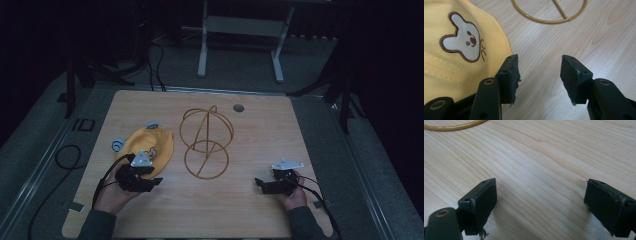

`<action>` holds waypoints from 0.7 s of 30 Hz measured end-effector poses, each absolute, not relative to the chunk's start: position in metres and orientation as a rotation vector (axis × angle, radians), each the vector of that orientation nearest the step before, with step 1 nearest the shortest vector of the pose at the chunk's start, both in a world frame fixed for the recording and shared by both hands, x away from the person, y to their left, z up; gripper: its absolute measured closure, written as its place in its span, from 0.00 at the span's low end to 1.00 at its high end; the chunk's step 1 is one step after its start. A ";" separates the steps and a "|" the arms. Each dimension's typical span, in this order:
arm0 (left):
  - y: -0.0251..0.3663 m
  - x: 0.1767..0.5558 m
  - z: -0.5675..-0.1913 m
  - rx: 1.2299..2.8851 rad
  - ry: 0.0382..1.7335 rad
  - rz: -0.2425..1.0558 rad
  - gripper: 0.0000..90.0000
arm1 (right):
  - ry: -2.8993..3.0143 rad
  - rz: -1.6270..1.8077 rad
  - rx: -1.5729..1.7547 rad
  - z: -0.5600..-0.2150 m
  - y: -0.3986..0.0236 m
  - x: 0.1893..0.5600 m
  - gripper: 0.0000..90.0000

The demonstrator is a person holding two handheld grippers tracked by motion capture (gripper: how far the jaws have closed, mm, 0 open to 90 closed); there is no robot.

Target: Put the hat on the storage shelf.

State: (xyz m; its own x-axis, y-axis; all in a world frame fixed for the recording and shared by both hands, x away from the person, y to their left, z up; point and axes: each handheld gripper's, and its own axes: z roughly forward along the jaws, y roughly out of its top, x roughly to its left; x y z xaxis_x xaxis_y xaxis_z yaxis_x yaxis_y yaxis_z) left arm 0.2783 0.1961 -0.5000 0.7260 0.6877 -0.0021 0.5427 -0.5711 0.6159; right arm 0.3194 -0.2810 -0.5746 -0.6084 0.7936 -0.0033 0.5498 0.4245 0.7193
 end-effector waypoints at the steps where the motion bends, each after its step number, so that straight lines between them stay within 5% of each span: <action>1: 0.195 0.278 -0.501 2.332 0.924 0.317 0.54 | 2.341 0.991 1.153 -0.575 -0.281 0.319 0.12; 21: 0.191 0.283 -0.493 2.349 0.912 0.301 0.61 | 2.341 0.991 1.153 -0.575 -0.281 0.319 0.12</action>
State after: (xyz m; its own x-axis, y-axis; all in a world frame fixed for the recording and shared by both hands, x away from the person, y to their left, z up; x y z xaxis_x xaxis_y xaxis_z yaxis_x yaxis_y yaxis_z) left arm 0.2829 0.1913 -0.4932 0.7386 0.6741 -0.0037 0.5393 -0.5876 0.6032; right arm 0.3194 -0.2809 -0.5746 -0.6085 0.7936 -0.0034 0.5498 0.4247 0.7193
